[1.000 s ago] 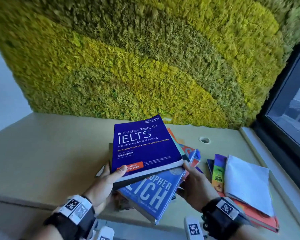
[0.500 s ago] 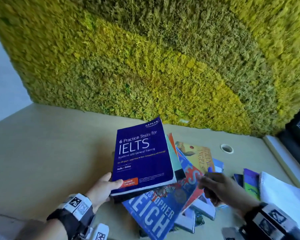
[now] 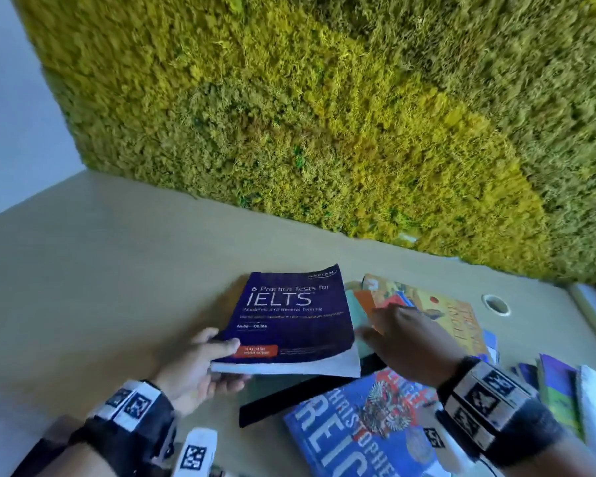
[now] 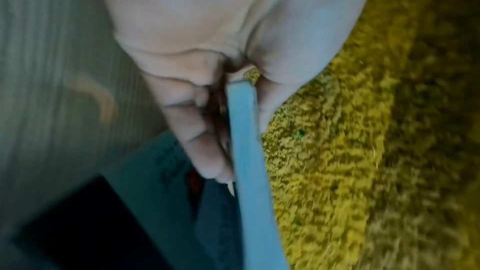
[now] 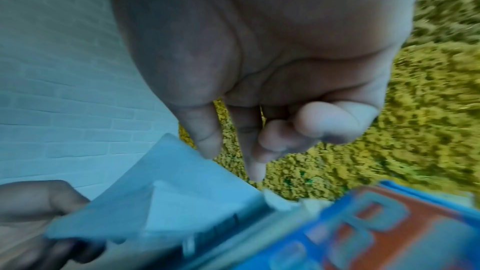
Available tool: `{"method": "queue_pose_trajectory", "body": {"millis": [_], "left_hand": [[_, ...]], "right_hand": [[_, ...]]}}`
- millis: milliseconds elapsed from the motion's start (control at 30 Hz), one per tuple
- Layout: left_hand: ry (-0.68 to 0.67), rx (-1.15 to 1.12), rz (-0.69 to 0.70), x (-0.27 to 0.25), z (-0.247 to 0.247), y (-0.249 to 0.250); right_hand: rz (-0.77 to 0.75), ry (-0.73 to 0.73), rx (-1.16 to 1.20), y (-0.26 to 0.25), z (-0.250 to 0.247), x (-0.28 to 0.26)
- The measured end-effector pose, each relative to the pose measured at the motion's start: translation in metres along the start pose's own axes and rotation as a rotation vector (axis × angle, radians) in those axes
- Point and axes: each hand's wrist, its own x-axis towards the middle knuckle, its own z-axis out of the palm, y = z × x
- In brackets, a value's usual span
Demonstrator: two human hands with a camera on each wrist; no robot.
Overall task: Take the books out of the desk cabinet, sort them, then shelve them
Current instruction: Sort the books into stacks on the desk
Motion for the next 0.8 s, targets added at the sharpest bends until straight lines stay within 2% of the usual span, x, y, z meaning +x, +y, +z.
{"method": "queue_pose_trajectory", "body": {"millis": [67, 200, 300, 400, 567, 633, 700, 733, 767, 800], "left_hand": [[0.044, -0.118, 0.024, 0.007, -0.007, 0.009], [0.178, -0.227, 0.101, 0.021, -0.031, 0.026], [0.269, -0.190, 0.171, 0.035, -0.057, 0.046], [0.356, -0.146, 0.177, 0.058, -0.087, 0.066], [0.474, 0.023, 0.125, 0.104, -0.124, 0.092], [0.546, 0.189, 0.118, 0.115, -0.129, 0.091], [0.669, 0.673, 0.128, 0.112, -0.123, 0.084], [0.686, 0.869, 0.186, 0.102, -0.111, 0.078], [0.635, 0.961, 0.287, 0.087, -0.095, 0.067], [0.509, 1.007, 0.356, 0.066, -0.073, 0.053]], "right_hand": [[-0.055, 0.012, 0.014, -0.018, 0.000, 0.017], [-0.111, -0.096, 0.144, -0.063, 0.012, 0.045], [-0.200, -0.233, 0.093, -0.090, 0.031, 0.055], [-0.225, -0.344, 0.024, -0.102, 0.056, 0.061], [-0.267, -0.384, -0.078, -0.096, 0.079, 0.067], [-0.259, -0.386, -0.054, -0.090, 0.074, 0.069], [-0.223, -0.353, -0.040, -0.080, 0.064, 0.074], [-0.201, -0.333, -0.057, -0.071, 0.060, 0.080], [-0.174, -0.326, -0.082, -0.062, 0.057, 0.085], [-0.151, -0.326, -0.100, -0.053, 0.053, 0.089]]}}
